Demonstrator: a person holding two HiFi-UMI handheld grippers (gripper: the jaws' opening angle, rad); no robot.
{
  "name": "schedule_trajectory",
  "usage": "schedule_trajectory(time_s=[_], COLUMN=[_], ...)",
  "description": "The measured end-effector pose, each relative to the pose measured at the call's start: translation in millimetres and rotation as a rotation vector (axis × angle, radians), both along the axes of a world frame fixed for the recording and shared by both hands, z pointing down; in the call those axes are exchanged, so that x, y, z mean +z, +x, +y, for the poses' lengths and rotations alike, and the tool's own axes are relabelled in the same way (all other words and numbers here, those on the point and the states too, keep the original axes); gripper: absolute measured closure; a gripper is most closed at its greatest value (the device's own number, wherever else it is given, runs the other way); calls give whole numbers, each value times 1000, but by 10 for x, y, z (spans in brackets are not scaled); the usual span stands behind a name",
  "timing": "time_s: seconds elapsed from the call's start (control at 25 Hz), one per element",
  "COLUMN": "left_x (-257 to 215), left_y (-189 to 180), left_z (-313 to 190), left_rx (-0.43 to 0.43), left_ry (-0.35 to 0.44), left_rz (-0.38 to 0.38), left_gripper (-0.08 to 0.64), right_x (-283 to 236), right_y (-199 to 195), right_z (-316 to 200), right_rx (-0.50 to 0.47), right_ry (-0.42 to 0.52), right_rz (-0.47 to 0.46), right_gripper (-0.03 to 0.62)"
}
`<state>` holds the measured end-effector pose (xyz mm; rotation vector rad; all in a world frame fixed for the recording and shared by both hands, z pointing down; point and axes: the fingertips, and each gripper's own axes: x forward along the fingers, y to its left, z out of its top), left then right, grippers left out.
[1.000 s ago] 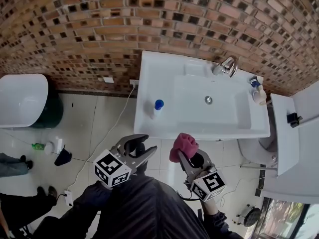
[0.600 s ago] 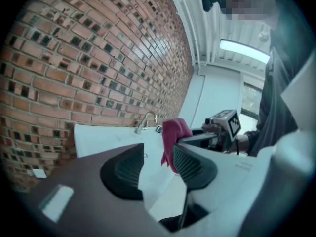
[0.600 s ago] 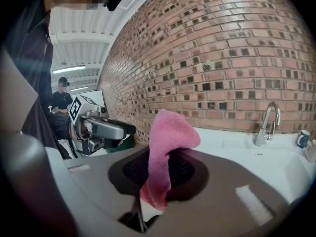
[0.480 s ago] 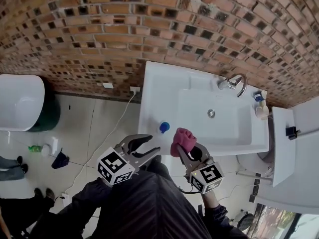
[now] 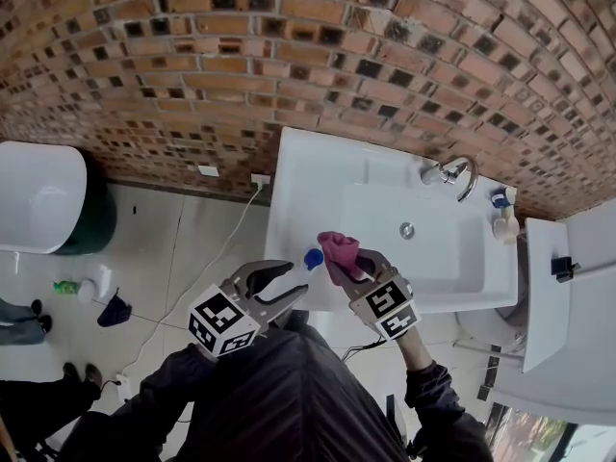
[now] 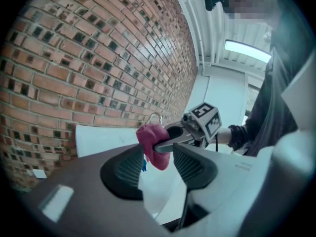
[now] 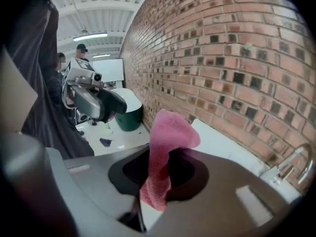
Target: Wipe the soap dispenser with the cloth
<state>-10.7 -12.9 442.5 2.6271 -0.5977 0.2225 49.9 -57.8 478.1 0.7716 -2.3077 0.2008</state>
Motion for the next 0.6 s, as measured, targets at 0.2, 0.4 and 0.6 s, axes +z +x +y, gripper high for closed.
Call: schedule_trajectory(time_s=[0.2,0.4,0.6], left_x=[61,107,136], left_y=[-2,-38,-83], left_z=[7,40,38], left_rx=[-13,-35,-54], left_ry=[-16,-29,-39], left_rz=[-9,-14,-14], left_gripper=[393,393,393], right_x=[77,250,289], right_y=[-171,-269,-297], right_z=[-126,-67,132], right_rx=[-247,-440,-540], right_ry=[34,101,183], right_rz=[230,467,607], right_gripper=[520,520,520])
